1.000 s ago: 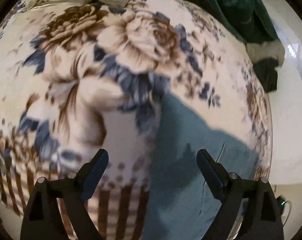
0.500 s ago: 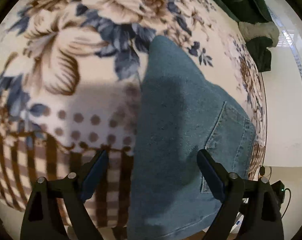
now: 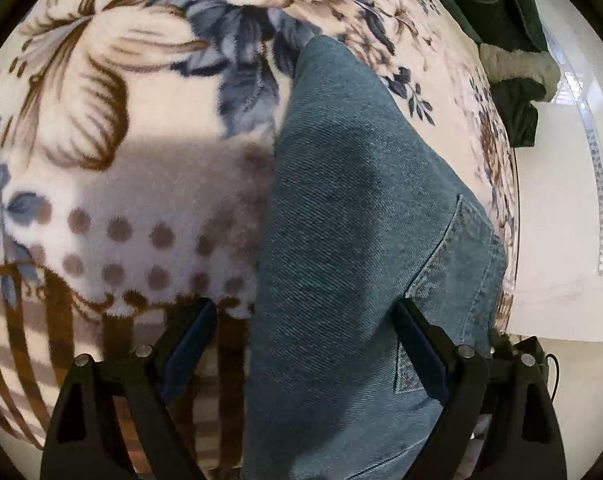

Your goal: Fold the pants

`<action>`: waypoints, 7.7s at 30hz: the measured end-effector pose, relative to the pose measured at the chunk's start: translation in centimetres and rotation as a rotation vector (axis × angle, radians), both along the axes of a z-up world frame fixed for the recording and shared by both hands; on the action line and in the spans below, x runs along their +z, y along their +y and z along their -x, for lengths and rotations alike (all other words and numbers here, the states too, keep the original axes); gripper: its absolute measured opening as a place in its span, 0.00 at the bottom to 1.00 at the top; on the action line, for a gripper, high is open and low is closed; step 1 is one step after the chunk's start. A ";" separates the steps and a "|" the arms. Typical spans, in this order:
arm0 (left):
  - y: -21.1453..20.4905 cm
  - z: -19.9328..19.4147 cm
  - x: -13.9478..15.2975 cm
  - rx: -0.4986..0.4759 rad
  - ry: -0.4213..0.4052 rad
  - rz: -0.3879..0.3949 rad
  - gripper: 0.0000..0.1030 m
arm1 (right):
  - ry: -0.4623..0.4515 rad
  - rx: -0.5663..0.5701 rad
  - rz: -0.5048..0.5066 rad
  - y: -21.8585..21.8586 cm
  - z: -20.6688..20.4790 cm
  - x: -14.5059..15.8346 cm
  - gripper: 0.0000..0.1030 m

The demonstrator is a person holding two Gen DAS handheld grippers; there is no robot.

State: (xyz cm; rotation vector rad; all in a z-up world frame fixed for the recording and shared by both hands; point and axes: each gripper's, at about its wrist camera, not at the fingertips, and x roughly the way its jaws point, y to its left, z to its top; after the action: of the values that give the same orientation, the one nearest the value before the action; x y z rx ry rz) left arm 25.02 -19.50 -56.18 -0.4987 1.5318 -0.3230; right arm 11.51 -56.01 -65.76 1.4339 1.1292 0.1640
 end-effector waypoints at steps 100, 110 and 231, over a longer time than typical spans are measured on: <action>30.3 -21.1 33.1 0.052 -0.516 -0.557 0.87 | -0.212 0.404 1.285 46.9 -29.6 46.6 1.00; 28.1 -10.0 45.6 0.100 -0.671 -0.589 0.87 | -0.383 0.369 1.326 46.8 -17.3 61.2 1.00; 29.4 6.1 57.8 0.214 -0.797 -0.641 1.00 | -0.519 0.331 1.309 49.3 1.0 76.3 1.00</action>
State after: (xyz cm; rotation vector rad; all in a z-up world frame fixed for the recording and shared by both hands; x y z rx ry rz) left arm 18.92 9.89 1.64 0.0019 0.7230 0.1421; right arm 10.50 -6.69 10.56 0.0205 0.7334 0.0000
